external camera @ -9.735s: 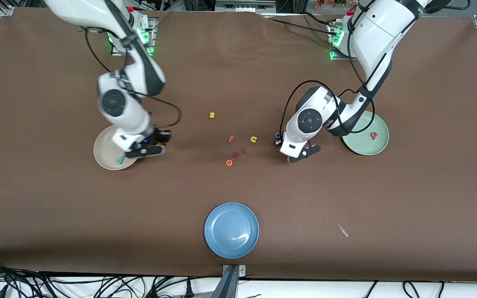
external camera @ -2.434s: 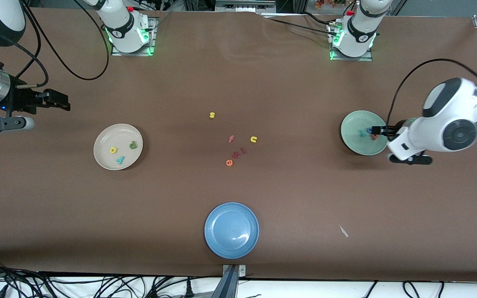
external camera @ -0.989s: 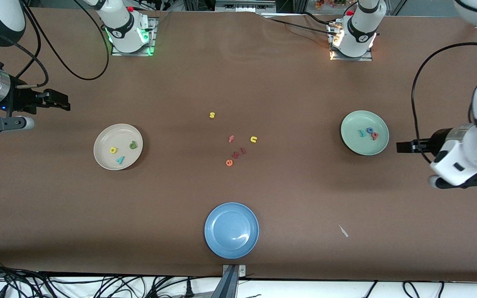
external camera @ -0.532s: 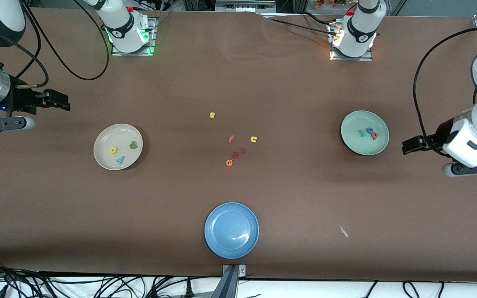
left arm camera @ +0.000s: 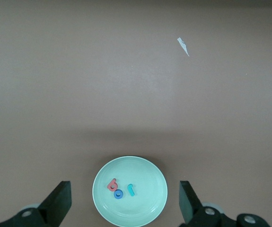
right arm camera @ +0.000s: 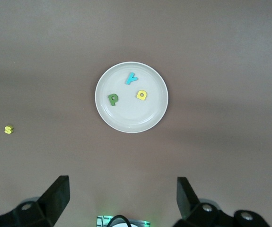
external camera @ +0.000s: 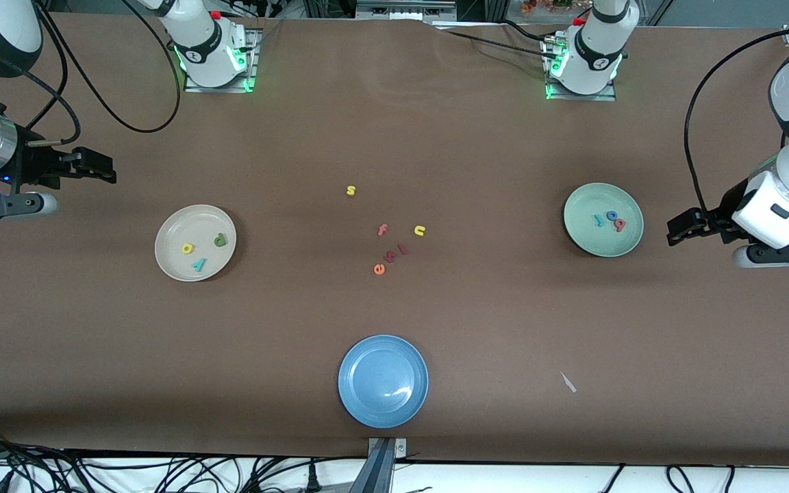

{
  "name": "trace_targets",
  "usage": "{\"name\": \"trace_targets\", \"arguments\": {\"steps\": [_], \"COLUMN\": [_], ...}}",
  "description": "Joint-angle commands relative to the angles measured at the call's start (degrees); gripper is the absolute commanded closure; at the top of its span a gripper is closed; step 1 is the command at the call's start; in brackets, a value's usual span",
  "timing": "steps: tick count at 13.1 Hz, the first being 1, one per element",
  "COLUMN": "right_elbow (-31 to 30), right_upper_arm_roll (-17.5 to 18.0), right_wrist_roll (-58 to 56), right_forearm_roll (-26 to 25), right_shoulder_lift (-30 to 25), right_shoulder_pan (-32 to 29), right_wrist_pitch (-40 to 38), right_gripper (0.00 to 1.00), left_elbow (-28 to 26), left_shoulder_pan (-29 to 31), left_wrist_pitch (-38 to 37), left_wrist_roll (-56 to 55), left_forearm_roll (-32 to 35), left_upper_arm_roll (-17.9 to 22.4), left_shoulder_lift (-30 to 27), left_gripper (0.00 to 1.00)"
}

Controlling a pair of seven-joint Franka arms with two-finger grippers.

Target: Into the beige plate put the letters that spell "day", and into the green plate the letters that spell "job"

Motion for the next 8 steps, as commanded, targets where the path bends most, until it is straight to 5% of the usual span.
{"name": "trace_targets", "arguments": {"steps": [1, 8], "right_elbow": [0.6, 0.6], "right_upper_arm_roll": [0.3, 0.3], "right_wrist_roll": [-0.9, -0.9], "right_forearm_roll": [-0.2, -0.2], "right_shoulder_lift": [0.1, 0.1], "right_shoulder_pan": [-0.6, -0.6], "right_wrist_pitch": [-0.9, -0.9], "right_gripper": [0.0, 0.0], "left_elbow": [-1.3, 0.0], "left_shoulder_pan": [0.7, 0.8], "left_wrist_pitch": [0.5, -3.3], "left_wrist_roll": [1.6, 6.6], "left_forearm_roll": [-0.8, -0.9], "left_upper_arm_roll": [-0.7, -0.2], "left_shoulder_lift": [-1.3, -1.1], "left_gripper": [0.0, 0.0]}}
